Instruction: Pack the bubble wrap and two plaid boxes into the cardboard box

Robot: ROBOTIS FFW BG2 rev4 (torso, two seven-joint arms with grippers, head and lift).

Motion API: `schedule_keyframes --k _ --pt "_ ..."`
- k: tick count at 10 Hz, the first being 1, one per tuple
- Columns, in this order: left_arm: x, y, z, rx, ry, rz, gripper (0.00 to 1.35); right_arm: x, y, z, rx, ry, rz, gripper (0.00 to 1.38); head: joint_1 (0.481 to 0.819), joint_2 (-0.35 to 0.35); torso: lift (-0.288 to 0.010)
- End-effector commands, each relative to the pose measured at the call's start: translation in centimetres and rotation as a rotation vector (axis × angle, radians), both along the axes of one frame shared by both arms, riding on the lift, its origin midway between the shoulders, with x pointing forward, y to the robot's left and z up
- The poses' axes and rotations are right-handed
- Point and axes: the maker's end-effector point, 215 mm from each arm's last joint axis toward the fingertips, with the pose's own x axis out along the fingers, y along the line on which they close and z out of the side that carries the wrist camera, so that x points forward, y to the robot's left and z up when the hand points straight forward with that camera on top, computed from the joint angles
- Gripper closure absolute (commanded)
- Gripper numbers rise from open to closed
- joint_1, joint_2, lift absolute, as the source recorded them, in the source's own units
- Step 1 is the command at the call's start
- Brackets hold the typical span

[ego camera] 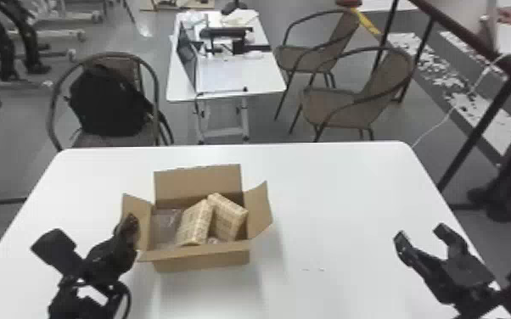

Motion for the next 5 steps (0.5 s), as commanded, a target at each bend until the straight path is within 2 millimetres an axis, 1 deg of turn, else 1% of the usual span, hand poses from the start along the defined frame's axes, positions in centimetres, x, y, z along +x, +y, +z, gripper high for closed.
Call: schedule_keyframes --k 1,2,3,4,5 --pt "-0.7 6.5 0.4 0.048 -0.003 0.12 1.21 -0.2 0.3 -0.7 0.02 0.015 -0.006 0.25 0.695 0.045 -0.014" --pt "-1.3 10.8 1.1 0.071 -0.013 0.239 1.21 -0.1 0.7 -0.9 0.022 0.019 0.005 0.25 0.695 0.099 -0.014" --pt "-2.4 14.5 1.9 0.066 -0.031 0.405 1.21 0.2 1.3 -1.0 0.026 0.023 0.021 0.25 0.695 0.132 -0.014" --pt "-3.4 17.1 2.6 0.067 -0.027 0.569 1.21 0.4 1.8 -1.3 0.03 0.03 0.036 0.25 0.695 0.197 -0.014" --pt "-4.9 19.1 2.9 0.079 -0.01 0.735 1.21 0.8 2.7 -1.2 0.035 0.03 0.059 0.25 0.695 0.255 -0.014"
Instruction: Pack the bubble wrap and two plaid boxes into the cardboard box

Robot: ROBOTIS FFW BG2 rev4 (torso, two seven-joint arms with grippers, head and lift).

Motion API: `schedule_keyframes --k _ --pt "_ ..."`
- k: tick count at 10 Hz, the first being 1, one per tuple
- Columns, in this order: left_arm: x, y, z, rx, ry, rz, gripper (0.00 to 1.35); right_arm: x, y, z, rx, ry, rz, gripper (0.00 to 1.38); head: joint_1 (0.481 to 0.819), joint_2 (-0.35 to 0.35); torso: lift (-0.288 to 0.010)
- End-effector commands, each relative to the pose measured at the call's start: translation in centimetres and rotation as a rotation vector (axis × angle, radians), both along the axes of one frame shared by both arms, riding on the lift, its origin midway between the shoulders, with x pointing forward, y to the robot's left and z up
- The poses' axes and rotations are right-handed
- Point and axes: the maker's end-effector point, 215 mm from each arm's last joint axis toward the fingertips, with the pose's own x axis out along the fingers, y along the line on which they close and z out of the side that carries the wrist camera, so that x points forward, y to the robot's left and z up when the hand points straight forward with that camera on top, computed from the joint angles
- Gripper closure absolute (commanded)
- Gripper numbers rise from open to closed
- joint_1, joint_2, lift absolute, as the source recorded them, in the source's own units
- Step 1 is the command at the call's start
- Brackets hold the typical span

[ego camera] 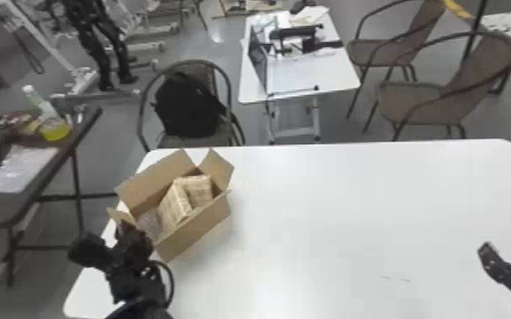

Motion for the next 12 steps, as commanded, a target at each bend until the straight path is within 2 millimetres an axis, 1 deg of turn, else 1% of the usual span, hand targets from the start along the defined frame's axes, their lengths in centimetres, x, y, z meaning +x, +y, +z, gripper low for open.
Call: schedule_keyframes --k 1,2,3,4,5,6,7,8,9,10,11,12 --pt "-0.7 1.6 0.9 0.007 -0.02 0.127 1.21 0.6 1.5 -0.1 0.011 0.005 0.032 0.25 0.695 0.299 -0.014" --pt "-1.9 3.5 0.8 0.003 -0.009 0.225 1.21 1.0 2.6 -0.2 0.015 0.005 0.056 0.25 0.695 0.329 -0.014" --pt "-3.2 4.9 1.2 -0.015 0.0 0.339 1.21 1.3 3.6 -0.4 0.022 0.008 0.075 0.25 0.695 0.35 -0.014" --pt "-4.2 5.9 1.6 -0.035 0.003 0.444 1.21 1.3 4.1 -0.7 0.028 0.017 0.086 0.25 0.695 0.35 -0.014" --pt "-5.2 6.2 1.6 -0.062 0.012 0.536 1.21 1.3 4.5 -0.9 0.034 0.023 0.092 0.25 0.695 0.35 -0.014" --pt "-5.7 6.9 1.5 -0.073 0.008 0.557 1.15 1.5 4.9 -0.8 0.036 0.022 0.1 0.25 0.695 0.35 -0.014" --pt "-6.1 7.1 1.7 -0.062 -0.002 0.561 0.87 1.4 5.0 -0.8 0.039 0.023 0.1 0.25 0.695 0.35 -0.014" --pt "-6.2 6.7 1.9 -0.061 -0.021 0.558 0.46 1.3 5.1 -1.0 0.042 0.028 0.099 0.25 0.695 0.35 -0.014" --pt "-6.9 5.5 3.6 -0.029 -0.115 0.56 0.23 1.3 5.1 -1.0 0.042 0.027 0.099 0.25 0.695 0.35 -0.014" --pt "-8.5 4.0 6.6 0.027 -0.243 0.557 0.15 1.4 5.2 -0.7 0.045 0.021 0.099 0.25 0.695 0.35 -0.014" --pt "-9.8 2.4 10.0 0.121 -0.28 0.499 0.15 1.3 5.5 -0.4 0.052 0.017 0.096 0.25 0.695 0.35 -0.014" --pt "-9.4 0.2 13.6 0.233 -0.271 0.37 0.15 0.9 5.1 0.1 0.059 0.007 0.083 0.25 0.695 0.35 -0.014"
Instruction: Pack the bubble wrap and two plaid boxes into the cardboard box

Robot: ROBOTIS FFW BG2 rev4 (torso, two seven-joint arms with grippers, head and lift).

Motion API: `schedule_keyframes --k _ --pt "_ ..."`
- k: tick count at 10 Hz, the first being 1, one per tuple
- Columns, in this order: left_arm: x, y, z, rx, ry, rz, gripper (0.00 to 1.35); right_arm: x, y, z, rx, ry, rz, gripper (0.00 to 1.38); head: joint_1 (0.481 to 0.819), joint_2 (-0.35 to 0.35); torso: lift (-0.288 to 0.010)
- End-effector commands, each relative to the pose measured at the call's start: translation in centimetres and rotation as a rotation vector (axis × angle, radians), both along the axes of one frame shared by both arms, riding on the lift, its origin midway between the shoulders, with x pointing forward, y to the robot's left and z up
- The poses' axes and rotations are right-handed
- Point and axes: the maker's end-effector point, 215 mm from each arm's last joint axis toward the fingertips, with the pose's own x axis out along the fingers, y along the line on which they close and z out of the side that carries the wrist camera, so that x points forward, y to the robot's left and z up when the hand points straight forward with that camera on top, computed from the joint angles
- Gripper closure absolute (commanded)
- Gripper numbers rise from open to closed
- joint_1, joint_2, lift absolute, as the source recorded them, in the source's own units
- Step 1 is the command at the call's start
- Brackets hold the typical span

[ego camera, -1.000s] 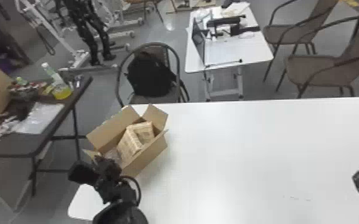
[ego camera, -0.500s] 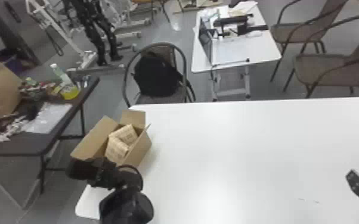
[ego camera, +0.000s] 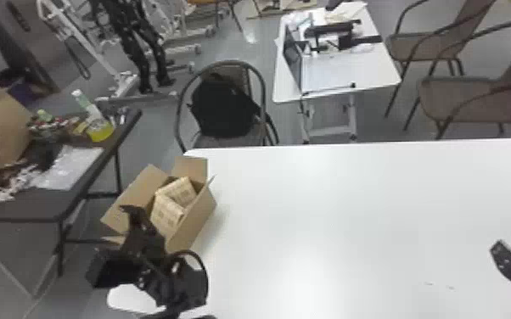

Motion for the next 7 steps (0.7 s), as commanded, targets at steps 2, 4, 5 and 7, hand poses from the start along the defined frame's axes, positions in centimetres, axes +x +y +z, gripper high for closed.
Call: schedule_keyframes --k 2,4,5,7 --pt "0.2 -8.2 5.1 0.253 0.108 -0.292 0.15 -0.2 -0.8 2.0 -0.066 -0.034 -0.018 0.25 0.695 0.35 -0.014" --pt "-0.6 -15.7 0.9 0.246 0.203 -0.525 0.15 -2.1 -3.0 0.7 -0.159 -0.01 -0.054 0.25 0.695 0.282 -0.014" --pt "-1.2 -18.8 -2.7 0.236 0.292 -0.659 0.15 -4.0 -3.0 -1.1 -0.22 0.016 -0.05 0.25 0.695 0.247 -0.014" --pt "-4.1 -21.4 -8.3 0.23 0.439 -0.813 0.16 -8.3 -4.1 -4.5 -0.225 0.086 -0.174 0.25 0.695 0.136 -0.014"
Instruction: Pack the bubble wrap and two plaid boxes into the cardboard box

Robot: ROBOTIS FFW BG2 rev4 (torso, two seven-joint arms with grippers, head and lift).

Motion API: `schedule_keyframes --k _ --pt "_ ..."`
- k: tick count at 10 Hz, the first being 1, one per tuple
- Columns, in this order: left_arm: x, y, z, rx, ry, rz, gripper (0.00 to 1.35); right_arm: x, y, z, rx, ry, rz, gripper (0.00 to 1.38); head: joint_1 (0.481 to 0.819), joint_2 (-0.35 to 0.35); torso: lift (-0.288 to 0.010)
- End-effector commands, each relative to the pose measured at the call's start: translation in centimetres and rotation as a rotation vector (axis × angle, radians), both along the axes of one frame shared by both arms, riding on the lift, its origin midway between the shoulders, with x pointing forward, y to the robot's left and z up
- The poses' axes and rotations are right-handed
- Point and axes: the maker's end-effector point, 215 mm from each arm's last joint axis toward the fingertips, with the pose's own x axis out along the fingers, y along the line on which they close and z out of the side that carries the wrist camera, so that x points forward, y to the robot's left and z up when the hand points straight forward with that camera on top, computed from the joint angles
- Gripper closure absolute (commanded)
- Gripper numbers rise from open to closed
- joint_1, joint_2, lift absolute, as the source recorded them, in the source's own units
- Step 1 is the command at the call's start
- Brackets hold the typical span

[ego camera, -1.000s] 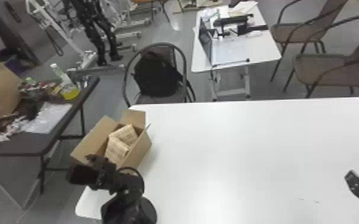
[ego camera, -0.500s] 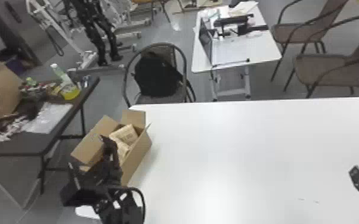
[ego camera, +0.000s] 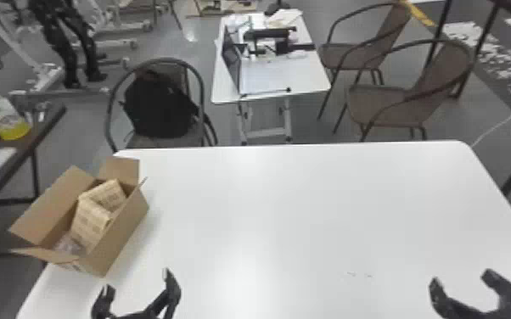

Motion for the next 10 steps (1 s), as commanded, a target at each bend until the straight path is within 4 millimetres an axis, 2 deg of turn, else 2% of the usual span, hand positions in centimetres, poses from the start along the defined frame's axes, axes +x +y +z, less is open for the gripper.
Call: schedule_keyframes --k 1,2,4,10 --pt "-3.1 0.3 -4.4 0.027 0.14 -0.038 0.17 -3.1 0.1 -2.7 0.005 0.058 -0.029 0.25 0.695 0.105 -0.014" --pt "-4.4 -0.3 -5.9 0.027 0.184 -0.055 0.17 -4.4 0.3 -4.4 -0.01 0.096 -0.022 0.25 0.695 0.105 -0.014" --pt "-5.2 -2.2 -8.0 -0.011 0.22 -0.091 0.17 -6.2 0.9 -6.2 -0.027 0.138 -0.008 0.25 0.695 0.112 -0.014" --pt "-4.8 -2.2 -9.0 -0.021 0.255 -0.11 0.17 -6.3 0.7 -6.1 -0.019 0.14 -0.021 0.25 0.695 0.097 -0.014"
